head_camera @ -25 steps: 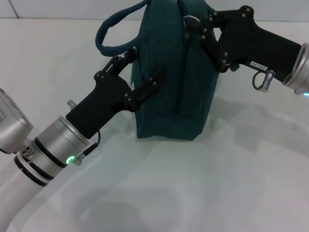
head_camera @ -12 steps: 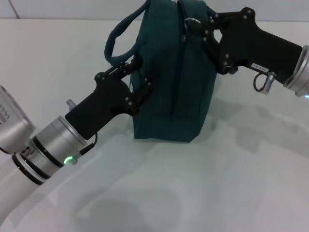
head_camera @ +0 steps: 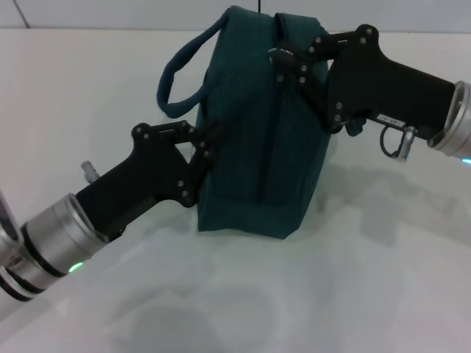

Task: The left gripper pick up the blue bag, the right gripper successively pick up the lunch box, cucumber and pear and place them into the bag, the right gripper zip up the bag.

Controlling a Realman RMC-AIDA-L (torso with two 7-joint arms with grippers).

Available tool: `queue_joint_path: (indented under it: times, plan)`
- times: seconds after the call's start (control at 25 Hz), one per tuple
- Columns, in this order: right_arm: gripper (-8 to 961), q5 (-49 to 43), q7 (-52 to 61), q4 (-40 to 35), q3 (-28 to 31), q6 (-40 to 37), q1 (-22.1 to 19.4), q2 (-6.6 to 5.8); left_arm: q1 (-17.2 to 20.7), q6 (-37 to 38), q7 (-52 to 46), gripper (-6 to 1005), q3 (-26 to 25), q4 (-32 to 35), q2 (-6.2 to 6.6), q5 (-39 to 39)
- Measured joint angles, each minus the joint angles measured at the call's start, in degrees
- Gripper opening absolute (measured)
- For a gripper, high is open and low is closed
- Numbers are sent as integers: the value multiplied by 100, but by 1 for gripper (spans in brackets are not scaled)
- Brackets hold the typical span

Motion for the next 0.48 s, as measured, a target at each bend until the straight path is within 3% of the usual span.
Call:
queue_joint_path:
  times: [0.28, 0.48]
  plan:
    - [19, 8, -74, 52, -23, 49, 28, 0, -9, 28, -103, 42, -8, -111, 7, 1]
    - [20, 3, -107, -4, -167, 4, 10, -1, -13, 41, -117, 34, -22, -212, 24, -15]
